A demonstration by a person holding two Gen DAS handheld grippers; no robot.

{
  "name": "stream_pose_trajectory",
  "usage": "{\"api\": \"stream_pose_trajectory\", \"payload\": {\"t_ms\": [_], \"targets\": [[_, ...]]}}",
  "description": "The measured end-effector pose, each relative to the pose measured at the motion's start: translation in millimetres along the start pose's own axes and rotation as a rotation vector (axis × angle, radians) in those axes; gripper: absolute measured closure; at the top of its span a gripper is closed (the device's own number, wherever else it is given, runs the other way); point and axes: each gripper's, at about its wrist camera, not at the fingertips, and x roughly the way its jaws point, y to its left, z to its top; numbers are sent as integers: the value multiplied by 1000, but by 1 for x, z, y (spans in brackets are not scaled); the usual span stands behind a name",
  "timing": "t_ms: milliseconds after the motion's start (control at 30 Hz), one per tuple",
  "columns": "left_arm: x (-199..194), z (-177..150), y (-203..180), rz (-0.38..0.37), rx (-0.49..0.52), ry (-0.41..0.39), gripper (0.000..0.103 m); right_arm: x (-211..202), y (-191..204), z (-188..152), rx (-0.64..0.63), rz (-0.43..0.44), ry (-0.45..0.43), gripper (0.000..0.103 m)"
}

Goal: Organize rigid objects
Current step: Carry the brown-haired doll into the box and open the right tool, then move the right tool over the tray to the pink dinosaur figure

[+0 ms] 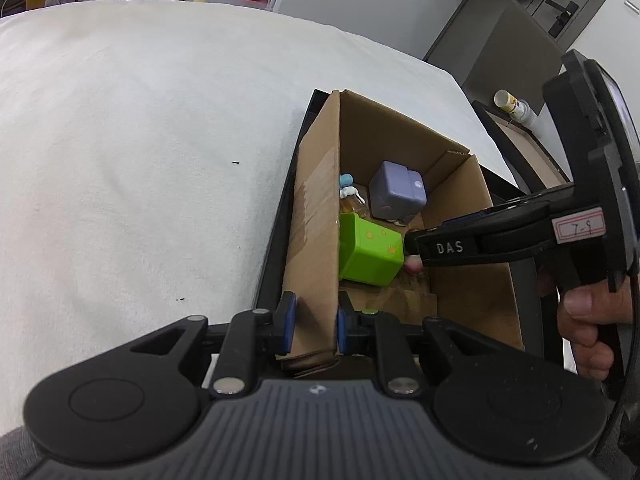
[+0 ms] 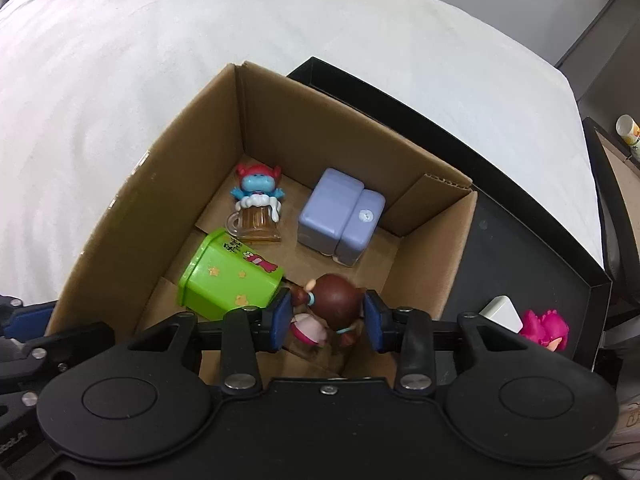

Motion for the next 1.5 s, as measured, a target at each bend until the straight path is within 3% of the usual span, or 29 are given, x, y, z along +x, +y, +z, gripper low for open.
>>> {"api": "stream_pose_trajectory", "payload": {"t_ms": [367, 533, 733, 1200, 1333, 1500], "targets": [[0, 1, -3, 7, 2, 2, 85, -31, -23, -10, 52, 37, -90, 65], [1, 0, -3, 13, 5, 2, 85, -54, -39, -20, 95, 116, -131, 65], [1, 1, -4, 21, 9, 3, 85, -68, -52, -29, 101, 121, -156, 64], [3, 0, -10, 55, 30, 8, 85, -61, -106, -68, 244, 153, -180, 61], [4, 1, -10, 56, 24, 10, 85, -53, -123, -83, 300, 154, -206, 49], [6, 2, -9, 57, 7, 25, 85, -42, -140, -103, 375, 160, -226, 49]]}}
